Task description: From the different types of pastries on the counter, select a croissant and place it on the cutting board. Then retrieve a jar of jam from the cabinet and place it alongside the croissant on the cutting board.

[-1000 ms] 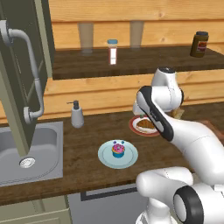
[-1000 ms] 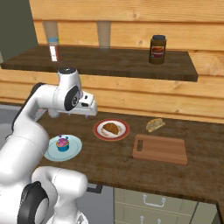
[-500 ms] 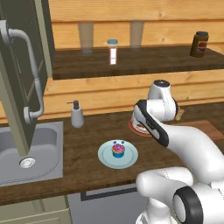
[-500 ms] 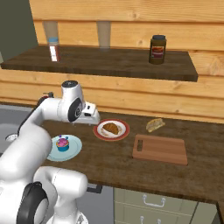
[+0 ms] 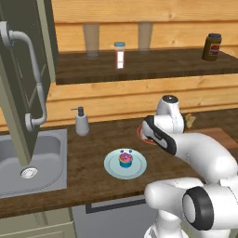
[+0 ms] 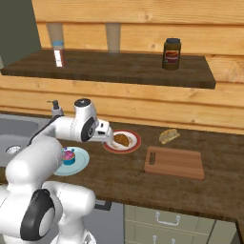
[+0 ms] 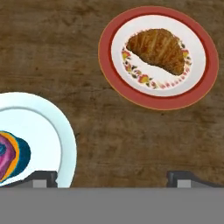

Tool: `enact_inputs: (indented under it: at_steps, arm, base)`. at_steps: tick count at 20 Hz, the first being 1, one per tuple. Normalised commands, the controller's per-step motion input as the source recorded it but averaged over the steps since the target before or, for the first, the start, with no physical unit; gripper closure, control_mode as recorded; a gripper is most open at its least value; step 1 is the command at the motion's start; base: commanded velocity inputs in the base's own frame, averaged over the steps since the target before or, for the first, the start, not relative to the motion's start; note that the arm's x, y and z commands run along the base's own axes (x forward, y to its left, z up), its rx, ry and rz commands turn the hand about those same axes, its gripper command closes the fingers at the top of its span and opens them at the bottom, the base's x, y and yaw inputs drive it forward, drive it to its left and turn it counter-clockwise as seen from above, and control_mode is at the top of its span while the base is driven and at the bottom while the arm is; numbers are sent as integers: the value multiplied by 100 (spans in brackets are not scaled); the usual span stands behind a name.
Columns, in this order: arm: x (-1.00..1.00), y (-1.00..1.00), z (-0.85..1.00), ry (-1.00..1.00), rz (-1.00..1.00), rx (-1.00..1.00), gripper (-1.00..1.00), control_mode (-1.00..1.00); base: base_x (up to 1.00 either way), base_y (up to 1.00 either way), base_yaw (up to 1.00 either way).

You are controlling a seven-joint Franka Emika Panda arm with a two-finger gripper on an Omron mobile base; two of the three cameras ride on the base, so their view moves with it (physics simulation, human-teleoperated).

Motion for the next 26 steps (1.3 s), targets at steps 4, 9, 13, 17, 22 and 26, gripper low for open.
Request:
enact_inputs:
  at_steps: [4, 9, 13, 17, 22, 26]
  arm:
    - [30, -56, -6, 7, 46, 10, -100, -100]
    - [17, -28, 0, 1, 39, 1, -100, -100]
    - [20, 1, 0, 0, 4, 0, -100, -100]
    - [88, -7, 9, 0, 21, -1, -100, -100]
    - [25, -8, -1, 0, 9, 0, -100, -100]
    - [62, -32, -15, 0, 17, 0, -100, -100]
  base:
    - [0, 0, 0]
    - [0, 0, 0]
    - [0, 0, 0]
    - [0, 0, 0]
    - [0, 0, 0]
    - [0, 0, 0]
